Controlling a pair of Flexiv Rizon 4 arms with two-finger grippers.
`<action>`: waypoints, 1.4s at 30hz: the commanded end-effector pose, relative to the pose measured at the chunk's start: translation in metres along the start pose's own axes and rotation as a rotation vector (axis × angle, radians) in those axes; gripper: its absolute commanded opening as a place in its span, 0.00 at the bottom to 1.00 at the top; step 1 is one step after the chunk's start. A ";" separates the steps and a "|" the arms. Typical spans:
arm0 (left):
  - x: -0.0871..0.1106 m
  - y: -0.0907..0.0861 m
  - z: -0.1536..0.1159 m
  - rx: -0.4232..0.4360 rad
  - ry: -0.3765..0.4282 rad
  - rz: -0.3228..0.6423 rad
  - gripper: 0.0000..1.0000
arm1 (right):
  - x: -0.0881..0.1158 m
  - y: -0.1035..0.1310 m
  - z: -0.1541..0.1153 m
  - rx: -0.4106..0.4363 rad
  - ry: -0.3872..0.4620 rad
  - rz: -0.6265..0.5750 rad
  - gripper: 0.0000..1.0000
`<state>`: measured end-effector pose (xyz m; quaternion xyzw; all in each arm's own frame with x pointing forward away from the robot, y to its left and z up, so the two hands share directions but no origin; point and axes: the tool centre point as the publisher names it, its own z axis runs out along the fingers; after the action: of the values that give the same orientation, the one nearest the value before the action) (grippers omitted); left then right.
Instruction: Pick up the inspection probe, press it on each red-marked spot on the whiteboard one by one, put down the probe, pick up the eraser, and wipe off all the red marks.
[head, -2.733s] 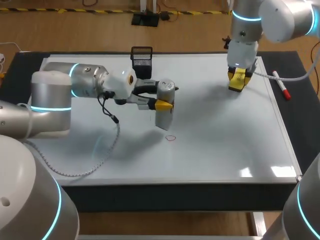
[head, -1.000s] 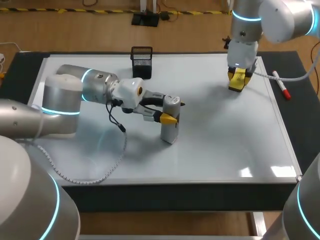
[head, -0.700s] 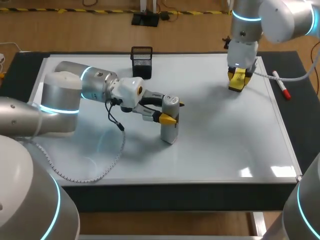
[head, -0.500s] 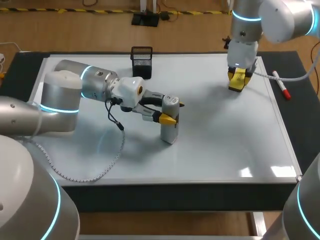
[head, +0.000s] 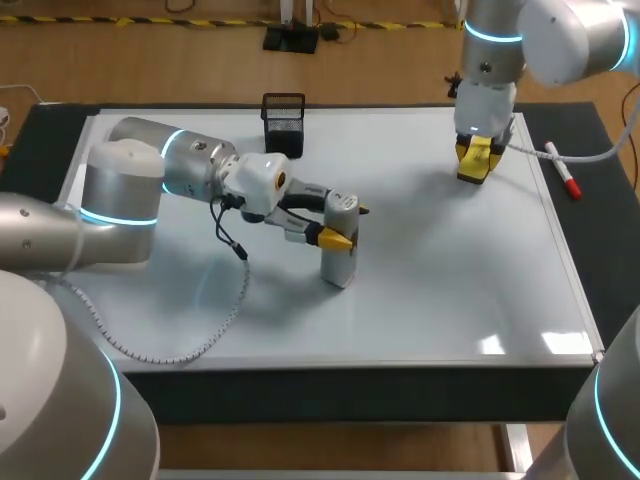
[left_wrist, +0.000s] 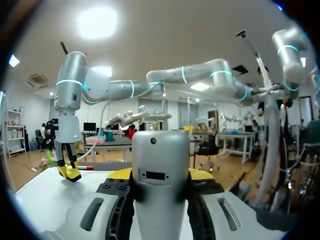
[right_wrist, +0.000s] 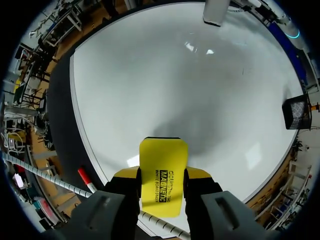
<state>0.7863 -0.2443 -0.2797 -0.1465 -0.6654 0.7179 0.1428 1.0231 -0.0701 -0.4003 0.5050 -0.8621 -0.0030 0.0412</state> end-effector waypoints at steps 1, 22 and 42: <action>0.001 -0.014 -0.003 0.021 -0.008 0.014 0.00 | 0.000 -0.001 -0.001 0.001 0.004 -0.001 0.00; -0.038 -0.059 -0.117 0.009 -0.211 0.091 0.00 | 0.000 -0.001 -0.001 0.001 0.004 -0.001 0.00; -0.047 -0.057 -0.220 0.052 -0.407 0.083 0.00 | 0.000 -0.001 -0.001 0.001 0.004 -0.001 0.00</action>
<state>0.9185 -0.0659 -0.2360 -0.0239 -0.6570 0.7533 -0.0175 1.0230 -0.0701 -0.4003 0.5051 -0.8621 -0.0030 0.0412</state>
